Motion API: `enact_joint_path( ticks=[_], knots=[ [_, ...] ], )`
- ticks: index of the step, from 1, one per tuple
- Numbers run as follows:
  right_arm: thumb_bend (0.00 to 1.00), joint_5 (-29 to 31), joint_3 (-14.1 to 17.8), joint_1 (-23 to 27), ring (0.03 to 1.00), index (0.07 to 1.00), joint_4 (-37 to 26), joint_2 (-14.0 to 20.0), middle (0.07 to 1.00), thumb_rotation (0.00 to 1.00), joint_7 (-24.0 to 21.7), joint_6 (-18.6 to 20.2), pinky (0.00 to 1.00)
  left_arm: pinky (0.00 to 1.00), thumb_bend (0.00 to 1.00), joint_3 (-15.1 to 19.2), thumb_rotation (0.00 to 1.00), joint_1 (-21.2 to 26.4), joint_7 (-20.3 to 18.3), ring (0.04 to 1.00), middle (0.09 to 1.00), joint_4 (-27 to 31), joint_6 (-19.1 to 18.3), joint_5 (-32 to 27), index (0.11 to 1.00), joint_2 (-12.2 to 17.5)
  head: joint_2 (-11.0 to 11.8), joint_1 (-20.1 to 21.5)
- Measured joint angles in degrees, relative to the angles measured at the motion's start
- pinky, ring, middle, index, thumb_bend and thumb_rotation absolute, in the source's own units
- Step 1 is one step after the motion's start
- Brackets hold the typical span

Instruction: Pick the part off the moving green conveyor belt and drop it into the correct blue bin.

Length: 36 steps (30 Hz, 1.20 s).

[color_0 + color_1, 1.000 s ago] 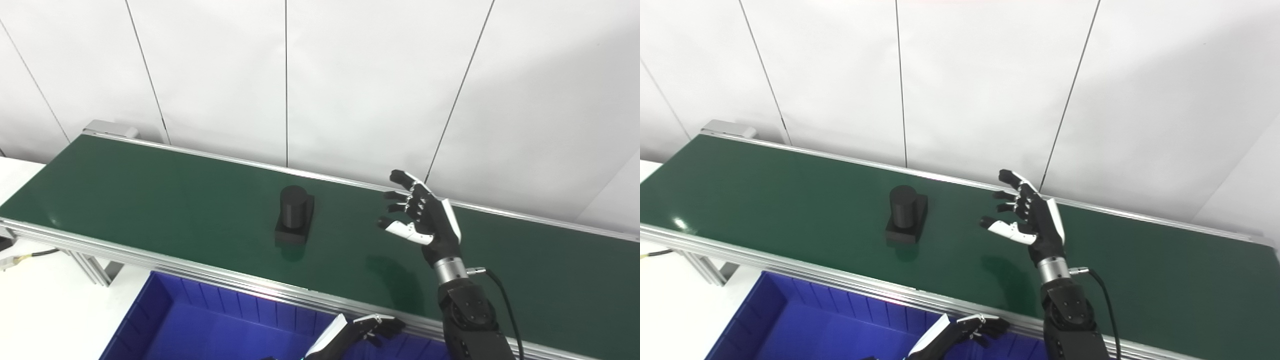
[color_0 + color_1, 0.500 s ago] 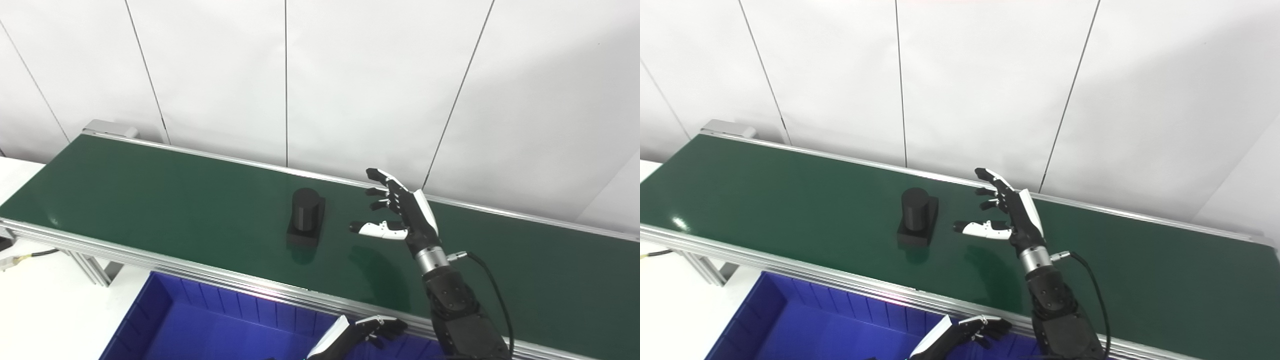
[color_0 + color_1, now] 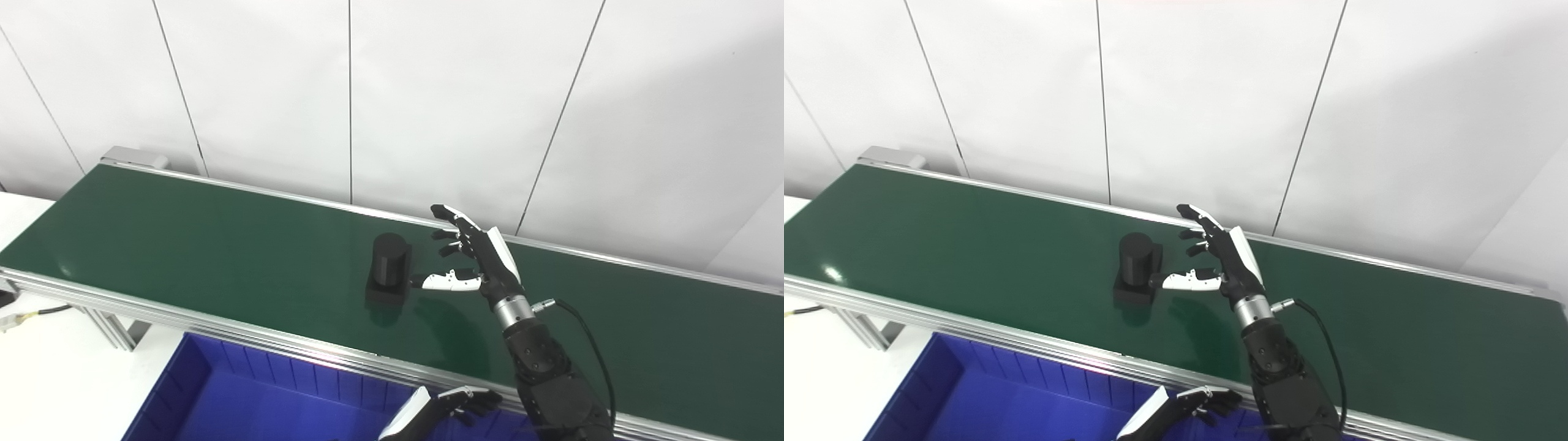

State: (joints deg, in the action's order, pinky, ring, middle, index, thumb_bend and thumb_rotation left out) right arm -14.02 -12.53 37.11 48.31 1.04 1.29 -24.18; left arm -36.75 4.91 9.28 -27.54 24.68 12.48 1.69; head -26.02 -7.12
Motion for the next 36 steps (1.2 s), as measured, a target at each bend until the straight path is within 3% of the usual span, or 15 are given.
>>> enact_joint_path(
  ticks=[26,33,36],
  knots=[
    [1.00,-2.7,0.2,3.4,0.701,0.833,9.0,-0.7,0.852,0.23,4.5,0.0,0.57,0.68,1.00,-0.3,0.18,0.0,0.1,0.755,0.781,1.1,0.0,-0.1,0.789,1.0,-0.6,1.9],
    [0.99,-2.6,0.3,3.5,0.685,0.810,9.7,-0.6,0.822,0.21,5.3,0.0,0.56,0.68,1.00,0.0,0.19,0.0,0.0,0.757,0.782,1.3,0.0,-0.2,0.787,1.1,-0.7,2.1],
    [0.97,-2.6,0.3,3.5,0.637,0.765,10.1,-0.6,0.770,0.15,6.1,0.0,0.53,0.68,1.00,0.1,0.18,0.0,0.0,0.761,0.784,1.9,0.0,-0.2,0.785,1.1,-0.9,2.3]
  ],
)
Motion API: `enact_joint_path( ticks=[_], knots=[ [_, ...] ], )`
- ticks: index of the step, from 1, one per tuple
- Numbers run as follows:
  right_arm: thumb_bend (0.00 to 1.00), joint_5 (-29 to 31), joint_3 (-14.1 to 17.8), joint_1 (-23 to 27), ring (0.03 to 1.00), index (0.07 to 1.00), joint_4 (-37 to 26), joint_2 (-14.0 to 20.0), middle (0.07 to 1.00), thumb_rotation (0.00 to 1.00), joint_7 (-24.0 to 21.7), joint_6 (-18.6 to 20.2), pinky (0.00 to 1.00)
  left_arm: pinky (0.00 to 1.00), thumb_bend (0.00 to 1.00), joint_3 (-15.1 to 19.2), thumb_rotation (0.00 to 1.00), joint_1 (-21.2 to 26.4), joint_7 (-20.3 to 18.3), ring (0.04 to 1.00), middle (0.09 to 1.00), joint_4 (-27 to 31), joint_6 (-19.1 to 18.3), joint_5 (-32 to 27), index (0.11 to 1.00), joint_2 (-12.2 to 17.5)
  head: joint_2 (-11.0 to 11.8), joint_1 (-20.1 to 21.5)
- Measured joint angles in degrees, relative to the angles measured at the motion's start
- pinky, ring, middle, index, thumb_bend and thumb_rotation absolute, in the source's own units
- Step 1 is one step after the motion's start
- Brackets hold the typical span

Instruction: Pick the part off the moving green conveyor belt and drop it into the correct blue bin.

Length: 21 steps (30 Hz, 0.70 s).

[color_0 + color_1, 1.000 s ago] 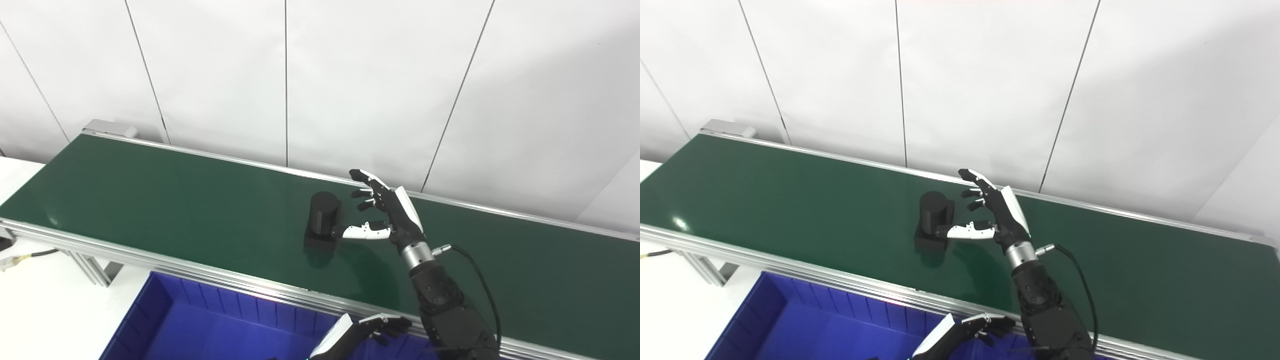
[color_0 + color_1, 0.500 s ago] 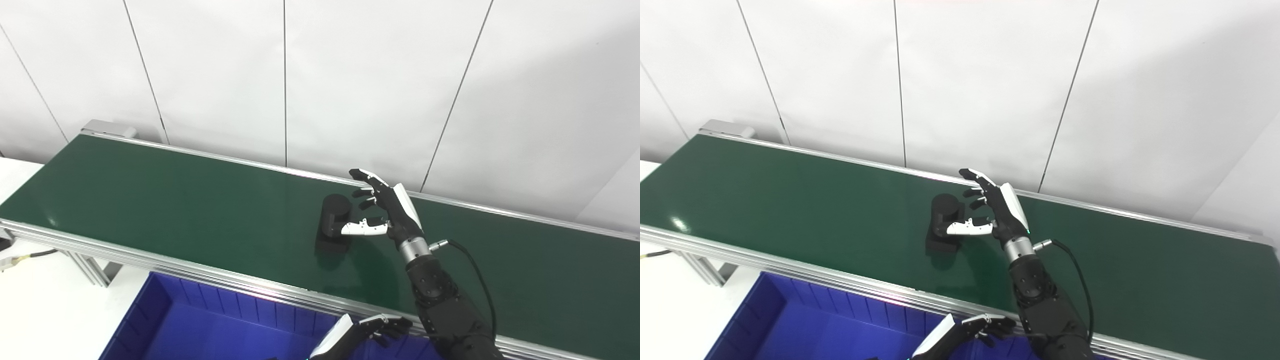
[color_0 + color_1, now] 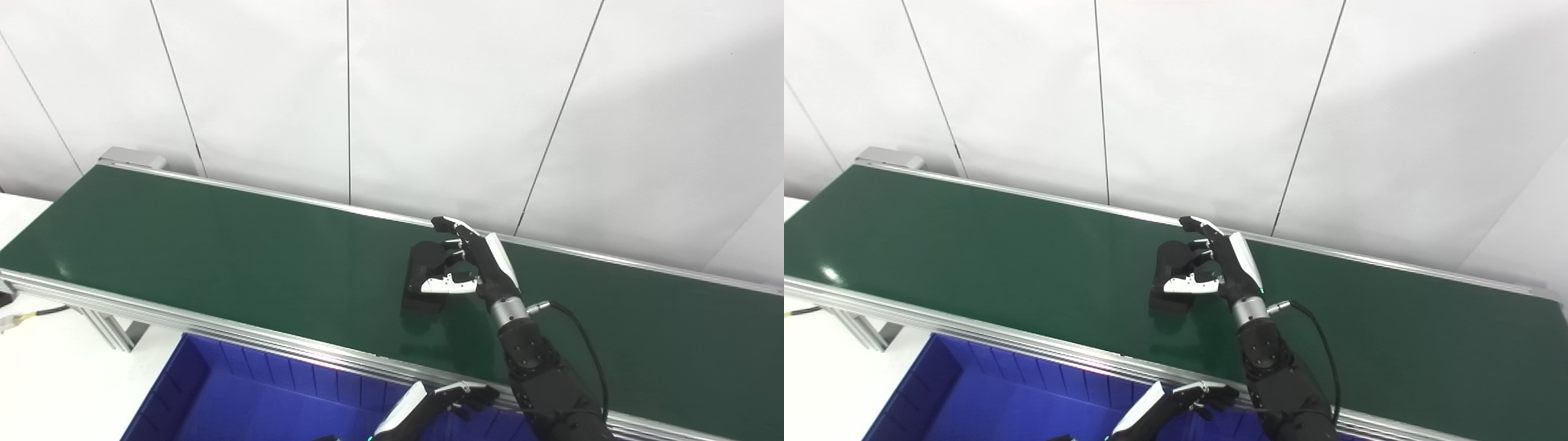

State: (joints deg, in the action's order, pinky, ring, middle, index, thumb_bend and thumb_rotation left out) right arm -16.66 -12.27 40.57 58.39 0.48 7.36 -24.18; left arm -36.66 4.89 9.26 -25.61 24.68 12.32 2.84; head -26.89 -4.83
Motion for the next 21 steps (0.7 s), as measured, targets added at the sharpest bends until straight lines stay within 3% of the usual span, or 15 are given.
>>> enact_joint_path(
  ticks=[3,4,8,12,21],
  knots=[
    [0.90,0.0,0.1,0.0,0.512,0.651,0.4,0.0,0.628,0.10,1.0,0.0,0.42,0.68,1.00,0.2,0.16,0.0,0.0,0.764,0.785,0.2,0.0,-0.1,0.784,0.0,-0.1,0.1],
    [0.72,0.0,0.1,0.0,0.464,0.577,0.5,0.0,0.539,0.05,1.4,0.0,0.38,0.68,1.00,0.3,0.16,-0.1,-0.1,0.763,0.785,0.2,0.0,-0.3,0.785,0.0,-0.1,0.1],
    [0.55,0.1,0.1,0.0,0.395,0.511,0.5,0.2,0.449,0.00,2.0,0.0,0.34,0.67,1.00,0.5,0.17,-0.1,-0.3,0.758,0.782,0.2,0.0,-1.1,0.784,0.0,-0.1,0.3],
    [0.53,0.1,0.0,0.0,0.345,0.510,0.0,0.5,0.426,0.00,2.0,0.0,0.29,0.67,1.00,0.5,0.16,-0.1,-0.4,0.755,0.780,0.2,0.0,-1.2,0.784,0.0,-0.2,0.4],
    [0.53,0.1,-0.1,-0.1,0.331,0.509,-1.1,1.2,0.426,0.00,1.4,0.0,0.28,0.67,1.00,1.2,0.17,-0.1,-1.2,0.754,0.778,0.3,0.0,-1.2,0.783,0.1,-0.3,0.7]
  ],
)
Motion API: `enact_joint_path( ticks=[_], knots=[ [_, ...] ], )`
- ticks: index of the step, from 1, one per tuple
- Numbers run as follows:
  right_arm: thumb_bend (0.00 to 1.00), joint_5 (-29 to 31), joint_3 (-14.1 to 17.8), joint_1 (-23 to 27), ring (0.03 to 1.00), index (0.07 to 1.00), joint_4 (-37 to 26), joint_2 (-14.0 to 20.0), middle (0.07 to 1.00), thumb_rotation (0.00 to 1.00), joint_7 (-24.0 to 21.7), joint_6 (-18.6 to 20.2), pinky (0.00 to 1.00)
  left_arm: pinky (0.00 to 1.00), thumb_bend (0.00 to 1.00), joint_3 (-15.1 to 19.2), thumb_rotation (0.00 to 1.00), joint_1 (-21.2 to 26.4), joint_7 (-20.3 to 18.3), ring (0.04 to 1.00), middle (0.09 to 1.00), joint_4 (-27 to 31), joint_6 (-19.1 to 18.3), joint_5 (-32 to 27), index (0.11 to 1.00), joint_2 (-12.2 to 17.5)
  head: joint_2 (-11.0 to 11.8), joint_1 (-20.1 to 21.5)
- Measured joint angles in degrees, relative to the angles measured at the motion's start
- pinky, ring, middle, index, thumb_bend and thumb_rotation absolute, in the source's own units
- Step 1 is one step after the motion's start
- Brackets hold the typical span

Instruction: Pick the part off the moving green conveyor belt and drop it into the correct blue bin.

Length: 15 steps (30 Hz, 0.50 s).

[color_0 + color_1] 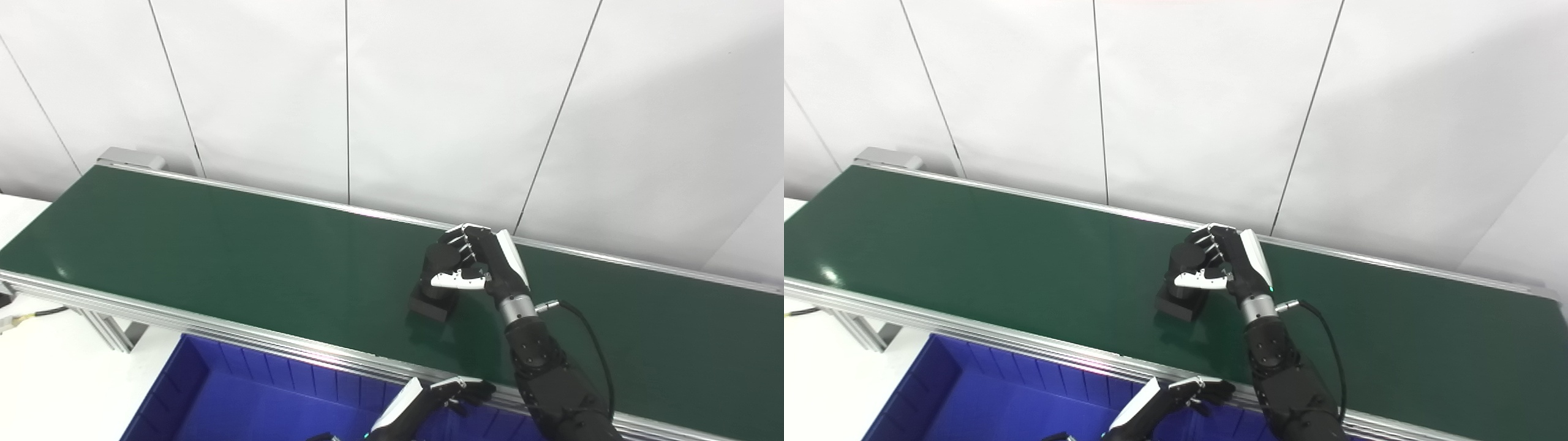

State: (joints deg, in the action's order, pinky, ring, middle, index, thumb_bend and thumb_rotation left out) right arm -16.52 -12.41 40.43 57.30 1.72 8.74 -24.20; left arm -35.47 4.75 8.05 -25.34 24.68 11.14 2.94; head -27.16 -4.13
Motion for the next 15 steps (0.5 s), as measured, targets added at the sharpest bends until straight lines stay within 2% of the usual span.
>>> enact_joint_path(
  ticks=[7,12,15],
  knots=[
    [0.53,-0.1,0.1,-1.8,0.339,0.512,-5.0,0.3,0.423,0.00,-1.1,0.3,0.28,0.68,1.00,0.2,0.17,-0.1,-0.1,0.762,0.785,0.1,0.0,0.0,0.788,0.0,-0.3,0.7],
    [0.53,-0.2,0.1,-5.5,0.361,0.506,-16.0,1.6,0.436,0.00,-3.2,1.1,0.30,0.68,1.00,0.6,0.17,-0.3,-0.5,0.765,0.790,0.6,0.0,0.0,0.788,0.0,-0.8,2.0],
    [0.53,-0.2,0.2,-8.7,0.370,0.509,-25.6,3.3,0.434,0.00,-5.4,2.6,0.31,0.68,1.00,1.0,0.18,-0.4,-1.4,0.762,0.792,0.7,0.0,-0.1,0.788,0.0,-1.1,3.7]
  ],
)
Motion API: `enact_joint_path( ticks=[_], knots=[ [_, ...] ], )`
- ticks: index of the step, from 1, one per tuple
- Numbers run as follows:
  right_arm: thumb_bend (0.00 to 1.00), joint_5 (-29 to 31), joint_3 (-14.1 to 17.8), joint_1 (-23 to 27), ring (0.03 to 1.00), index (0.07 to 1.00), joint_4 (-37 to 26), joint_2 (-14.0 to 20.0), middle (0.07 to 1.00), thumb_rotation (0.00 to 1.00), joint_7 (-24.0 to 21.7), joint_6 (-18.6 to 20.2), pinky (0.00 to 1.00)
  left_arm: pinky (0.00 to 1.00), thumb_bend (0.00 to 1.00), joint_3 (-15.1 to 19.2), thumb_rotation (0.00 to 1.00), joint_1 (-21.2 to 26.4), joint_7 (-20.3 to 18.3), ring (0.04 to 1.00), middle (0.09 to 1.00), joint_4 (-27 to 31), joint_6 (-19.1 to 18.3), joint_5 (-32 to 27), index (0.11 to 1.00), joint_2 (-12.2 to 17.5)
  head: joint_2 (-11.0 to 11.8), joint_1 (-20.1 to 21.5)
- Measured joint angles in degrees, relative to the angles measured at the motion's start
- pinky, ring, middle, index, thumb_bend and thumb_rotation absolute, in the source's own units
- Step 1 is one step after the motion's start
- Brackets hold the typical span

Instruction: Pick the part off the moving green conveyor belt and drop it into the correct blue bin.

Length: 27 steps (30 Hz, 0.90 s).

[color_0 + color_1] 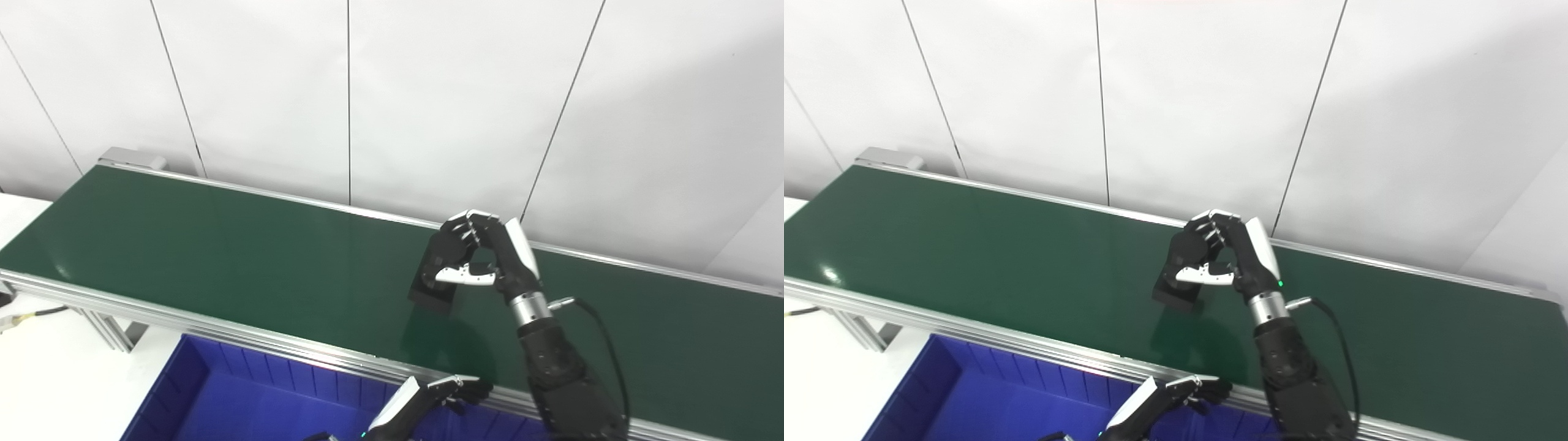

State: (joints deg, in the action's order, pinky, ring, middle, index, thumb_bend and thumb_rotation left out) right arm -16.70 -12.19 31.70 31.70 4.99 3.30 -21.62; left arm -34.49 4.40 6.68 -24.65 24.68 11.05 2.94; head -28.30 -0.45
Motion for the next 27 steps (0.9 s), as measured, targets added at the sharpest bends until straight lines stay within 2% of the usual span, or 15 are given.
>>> enact_joint_path(
  ticks=[3,7,11,13,15,16,17,18,20,22,27],
  knots=[
    [0.53,0.8,0.7,-3.2,0.362,0.515,-9.6,1.6,0.434,0.00,-2.5,1.7,0.30,0.68,1.00,0.6,0.17,-0.1,-0.7,0.761,0.791,0.0,0.0,-0.4,0.787,0.0,-0.2,0.9],
    [0.53,3.2,2.5,-7.3,0.356,0.513,-19.4,3.6,0.432,0.00,-5.2,4.3,0.30,0.69,1.00,0.7,0.17,-0.1,-0.8,0.760,0.785,0.2,0.0,-1.2,0.782,0.1,-0.5,2.5],
    [0.53,3.7,4.1,-11.0,0.342,0.511,-25.8,5.3,0.429,0.00,-6.6,6.8,0.28,0.70,1.00,0.9,0.16,-0.1,-1.2,0.766,0.786,1.1,0.0,-1.4,0.781,0.6,-1.4,4.7],
    [0.53,3.7,4.8,-12.4,0.344,0.510,-28.0,6.0,0.431,0.00,-6.8,7.6,0.28,0.71,1.00,1.2,0.15,-0.1,-1.8,0.769,0.787,2.1,0.0,-2.3,0.784,0.9,-3.2,8.1],
    [0.53,3.7,5.5,-14.1,0.346,0.510,-30.3,6.6,0.432,0.00,-7.2,8.3,0.29,0.73,1.00,2.0,0.14,-0.3,-2.8,0.772,0.790,3.1,0.0,-3.3,0.790,1.0,-3.3,8.1],
    [0.53,3.7,5.7,-15.1,0.347,0.510,-31.6,7.0,0.433,0.00,-7.4,8.6,0.29,0.73,1.00,2.5,0.14,-0.7,-3.4,0.773,0.792,4.1,0.0,-3.7,0.792,1.2,-4.6,10.2],
    [0.53,3.6,6.0,-16.0,0.347,0.510,-32.5,7.3,0.431,0.00,-7.7,8.9,0.29,0.73,1.00,3.1,0.15,-1.0,-4.3,0.773,0.793,4.9,0.0,-4.2,0.797,1.4,-4.9,10.6],
    [0.53,3.6,6.4,-17.0,0.347,0.510,-33.2,7.6,0.431,0.00,-7.7,9.1,0.29,0.73,1.00,3.6,0.15,-1.3,-4.9,0.772,0.794,5.7,0.0,-4.7,0.802,1.7,-7.8,14.6],
    [0.53,3.6,7.4,-18.9,0.348,0.509,-34.4,8.0,0.432,0.00,-7.8,9.7,0.29,0.73,1.00,5.1,0.16,-2.0,-6.6,0.771,0.795,7.6,0.0,-5.4,0.804,2.6,-8.4,15.4],
    [0.53,3.5,8.2,-20.6,0.354,0.508,-35.7,8.2,0.437,0.00,-7.7,10.6,0.29,0.72,1.00,6.5,0.16,-2.3,-7.8,0.766,0.792,8.8,0.0,-5.7,0.801,3.3,-10.8,19.2],
    [0.53,2.5,8.9,-25.1,0.366,0.507,-37.9,8.1,0.442,0.00,-7.6,12.1,0.30,0.70,1.00,9.6,0.13,-2.5,-10.9,0.758,0.782,11.7,0.0,-7.5,0.788,4.1,-12.7,21.9]
  ],
)
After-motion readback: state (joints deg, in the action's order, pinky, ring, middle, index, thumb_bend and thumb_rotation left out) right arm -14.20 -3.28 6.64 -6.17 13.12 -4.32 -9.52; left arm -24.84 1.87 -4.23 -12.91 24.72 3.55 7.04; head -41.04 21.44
